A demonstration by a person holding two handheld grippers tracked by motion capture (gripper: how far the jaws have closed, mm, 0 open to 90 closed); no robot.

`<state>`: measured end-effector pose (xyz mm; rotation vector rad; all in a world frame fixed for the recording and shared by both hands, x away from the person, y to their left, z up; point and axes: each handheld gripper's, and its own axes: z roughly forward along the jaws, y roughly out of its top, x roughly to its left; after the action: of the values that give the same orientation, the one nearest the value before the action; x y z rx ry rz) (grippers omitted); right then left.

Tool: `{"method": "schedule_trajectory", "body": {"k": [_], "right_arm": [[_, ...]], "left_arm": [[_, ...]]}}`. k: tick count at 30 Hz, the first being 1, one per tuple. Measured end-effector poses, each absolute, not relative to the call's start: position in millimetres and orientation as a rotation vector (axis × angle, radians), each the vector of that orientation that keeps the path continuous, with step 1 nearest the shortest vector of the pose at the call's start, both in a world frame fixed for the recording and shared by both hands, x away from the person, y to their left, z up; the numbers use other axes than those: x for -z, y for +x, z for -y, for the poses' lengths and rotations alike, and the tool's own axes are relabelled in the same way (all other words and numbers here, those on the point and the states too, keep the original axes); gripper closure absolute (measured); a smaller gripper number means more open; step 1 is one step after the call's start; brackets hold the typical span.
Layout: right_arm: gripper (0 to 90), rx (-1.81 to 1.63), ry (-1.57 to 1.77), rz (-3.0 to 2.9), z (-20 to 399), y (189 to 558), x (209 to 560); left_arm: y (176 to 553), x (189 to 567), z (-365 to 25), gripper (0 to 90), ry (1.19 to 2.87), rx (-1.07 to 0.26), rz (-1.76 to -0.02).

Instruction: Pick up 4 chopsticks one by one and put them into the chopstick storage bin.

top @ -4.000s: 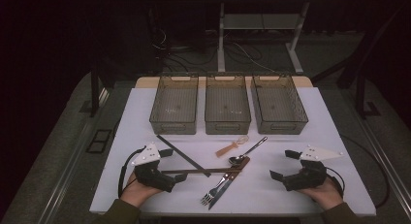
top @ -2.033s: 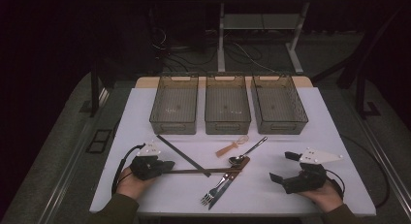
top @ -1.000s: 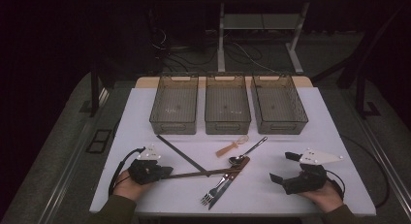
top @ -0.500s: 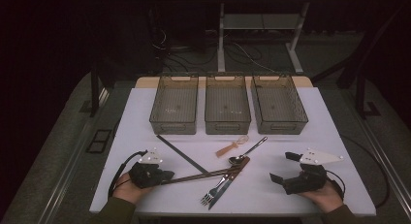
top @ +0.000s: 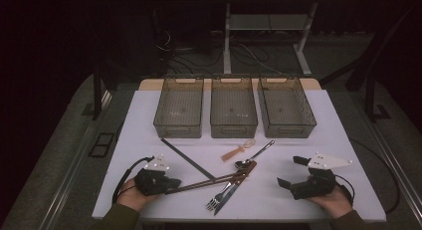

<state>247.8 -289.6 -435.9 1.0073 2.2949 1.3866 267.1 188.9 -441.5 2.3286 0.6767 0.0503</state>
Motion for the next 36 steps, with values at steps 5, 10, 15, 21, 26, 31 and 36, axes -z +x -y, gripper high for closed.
{"method": "schedule_trajectory", "body": {"k": [5, 10, 15, 21, 26, 31, 36], "right_arm": [[1.6, -1.388, 1.009, -2.294, 289.6, 247.7, 435.8], [1.6, -1.386, 1.007, -2.295, 289.5, 247.5, 435.8], [1.6, -1.385, 1.006, -2.296, 289.4, 247.7, 435.9], [1.6, -1.385, 1.004, -2.296, 289.3, 247.6, 435.9], [1.6, -1.383, 1.003, -2.302, 288.6, 247.3, 436.2], [1.6, -1.381, 1.004, -2.303, 288.2, 247.5, 436.5], [1.6, -1.38, 1.006, -2.306, 287.9, 247.4, 436.9]], "left_arm": [[265.1, 441.0, -186.7, 89.7, 2.337, -0.032, -0.664], [262.7, 440.7, -183.7, 89.7, 2.349, -0.007, -0.641], [262.2, 440.5, -182.7, 89.7, 2.356, -0.006, -0.628], [263.2, 439.8, -182.6, 88.3, 2.348, -0.007, -0.628], [264.8, 437.2, -181.5, 82.3, 2.326, -0.022, -0.623], [265.6, 433.8, -179.1, 75.2, 2.294, -0.03, -0.628], [267.0, 431.2, -173.3, 68.4, 2.254, -0.015, -0.614]]}}
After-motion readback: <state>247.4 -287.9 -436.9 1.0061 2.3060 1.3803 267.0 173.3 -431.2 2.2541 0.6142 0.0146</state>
